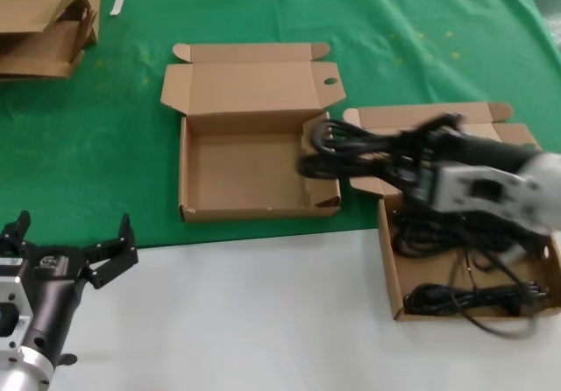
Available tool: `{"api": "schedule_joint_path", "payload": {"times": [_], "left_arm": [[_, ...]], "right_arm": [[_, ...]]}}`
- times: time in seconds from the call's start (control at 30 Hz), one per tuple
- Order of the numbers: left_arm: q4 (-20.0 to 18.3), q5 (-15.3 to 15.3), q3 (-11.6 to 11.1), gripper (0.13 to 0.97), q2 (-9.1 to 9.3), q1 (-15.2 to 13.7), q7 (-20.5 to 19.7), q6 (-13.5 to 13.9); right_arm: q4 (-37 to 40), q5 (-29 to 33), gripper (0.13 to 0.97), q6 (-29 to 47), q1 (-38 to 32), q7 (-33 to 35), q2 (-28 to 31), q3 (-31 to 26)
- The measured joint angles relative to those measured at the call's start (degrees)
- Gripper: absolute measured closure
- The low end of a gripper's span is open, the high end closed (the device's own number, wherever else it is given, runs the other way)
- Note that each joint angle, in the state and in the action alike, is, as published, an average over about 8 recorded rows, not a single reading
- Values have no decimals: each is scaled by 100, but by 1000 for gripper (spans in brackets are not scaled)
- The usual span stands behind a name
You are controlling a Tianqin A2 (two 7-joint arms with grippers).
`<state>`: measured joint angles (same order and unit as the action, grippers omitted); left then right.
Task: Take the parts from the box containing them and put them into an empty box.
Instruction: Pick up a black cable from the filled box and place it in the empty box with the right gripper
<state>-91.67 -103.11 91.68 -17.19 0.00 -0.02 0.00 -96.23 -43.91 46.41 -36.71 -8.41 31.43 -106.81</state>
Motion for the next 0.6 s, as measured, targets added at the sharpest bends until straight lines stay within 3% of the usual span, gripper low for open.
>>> {"api": "schedule_joint_path", "payload": {"times": [0.33,0.6], "left_arm": [[0,0,0,132,0,0,0,0],[0,0,0,132,0,0,0,0]], "right_arm": [[2081,639,886,-427,-1403,446,-1743,-780],[3814,577,887,-999,-2055,962,-2504,-1128]]}}
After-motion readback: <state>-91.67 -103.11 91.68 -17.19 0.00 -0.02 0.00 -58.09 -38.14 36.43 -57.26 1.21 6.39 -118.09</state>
